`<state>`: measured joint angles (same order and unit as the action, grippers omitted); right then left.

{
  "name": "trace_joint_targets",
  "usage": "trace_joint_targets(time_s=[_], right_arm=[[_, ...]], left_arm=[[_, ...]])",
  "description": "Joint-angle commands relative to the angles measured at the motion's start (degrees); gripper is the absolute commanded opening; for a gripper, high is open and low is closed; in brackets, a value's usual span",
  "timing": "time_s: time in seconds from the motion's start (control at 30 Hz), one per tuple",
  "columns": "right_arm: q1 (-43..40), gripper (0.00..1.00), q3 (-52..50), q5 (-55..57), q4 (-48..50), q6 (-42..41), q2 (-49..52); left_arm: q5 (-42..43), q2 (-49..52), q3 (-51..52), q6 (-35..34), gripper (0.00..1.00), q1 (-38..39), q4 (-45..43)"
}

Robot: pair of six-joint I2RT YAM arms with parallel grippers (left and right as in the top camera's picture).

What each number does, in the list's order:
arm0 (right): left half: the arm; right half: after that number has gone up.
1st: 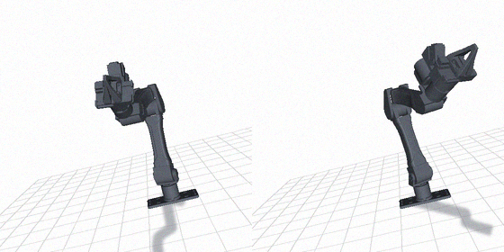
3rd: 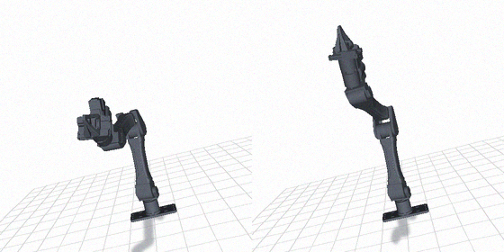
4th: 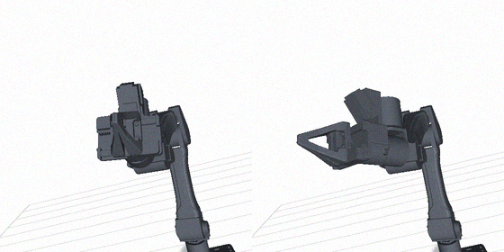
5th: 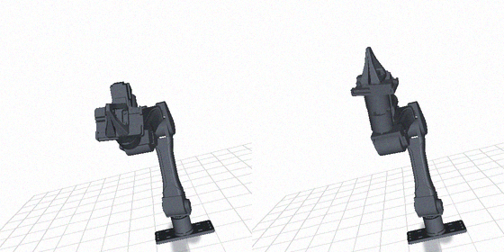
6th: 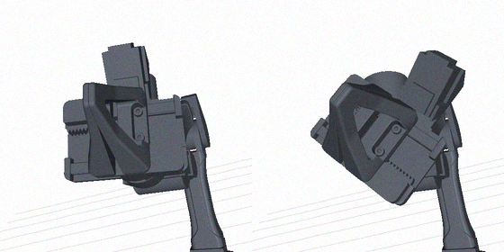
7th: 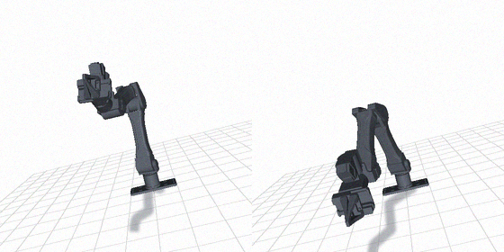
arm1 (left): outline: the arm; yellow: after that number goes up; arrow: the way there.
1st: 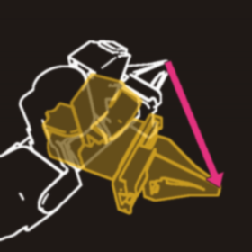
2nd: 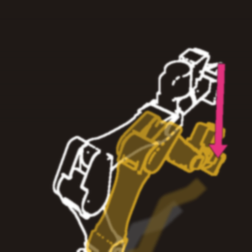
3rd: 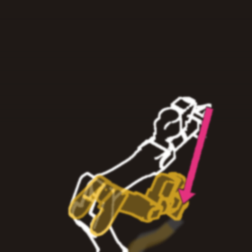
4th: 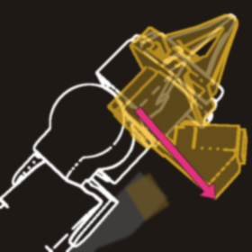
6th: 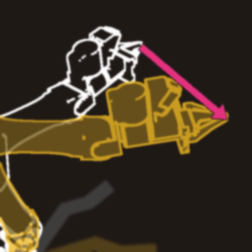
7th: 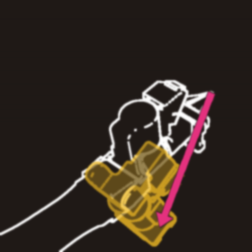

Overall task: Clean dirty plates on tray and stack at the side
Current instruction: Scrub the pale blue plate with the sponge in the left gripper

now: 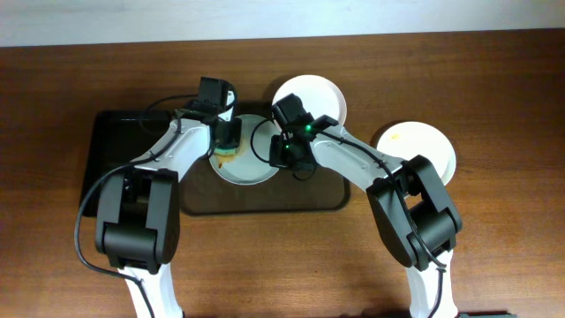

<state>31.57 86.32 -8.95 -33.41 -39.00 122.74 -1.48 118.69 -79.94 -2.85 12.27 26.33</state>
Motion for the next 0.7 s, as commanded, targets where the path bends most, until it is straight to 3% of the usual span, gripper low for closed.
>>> trace_joint_targets(time_s=[0.0, 0.1, 0.23, 0.33, 0.43, 0.5, 0.57, 0.67], right_arm=[[0.3, 0.04, 0.0, 0.2, -0.8, 1.7, 0.8], [0.3, 0.04, 0.0, 0.1, -0.8, 1.7, 0.8], [0.3, 0.04, 0.0, 0.1, -0.8, 1.7, 0.8], [0.3, 0.04, 0.0, 0.1, -0.8, 1.7, 0.8], [0.3, 0.04, 0.0, 0.1, -0.8, 1.7, 0.8], [0.3, 0.04, 0.0, 0.1, -0.8, 1.7, 0.8], [0.3, 0.04, 0.0, 0.1, -0.8, 1.7, 0.8], [0.3, 0.04, 0.0, 0.1, -0.8, 1.7, 0.8]], left_arm=[[15.0, 2.2, 0.6, 2.5, 0.01, 0.0, 6.4], [29.3, 2.2, 0.5, 5.6, 0.01, -1.1, 12.7], [31.1, 2.2, -0.8, 5.6, 0.01, -3.8, 15.9], [30.8, 2.2, -1.4, 5.5, 0.01, -4.7, 11.3], [22.8, 2.3, -1.3, 5.5, 0.01, -4.6, 4.3], [10.7, 2.3, -1.3, 3.9, 0.01, -4.1, 2.2], [2.0, 2.3, -1.3, 3.3, 0.01, -3.3, 2.4], [-8.2, 2.3, -1.3, -1.0, 0.01, -2.6, 9.6]])
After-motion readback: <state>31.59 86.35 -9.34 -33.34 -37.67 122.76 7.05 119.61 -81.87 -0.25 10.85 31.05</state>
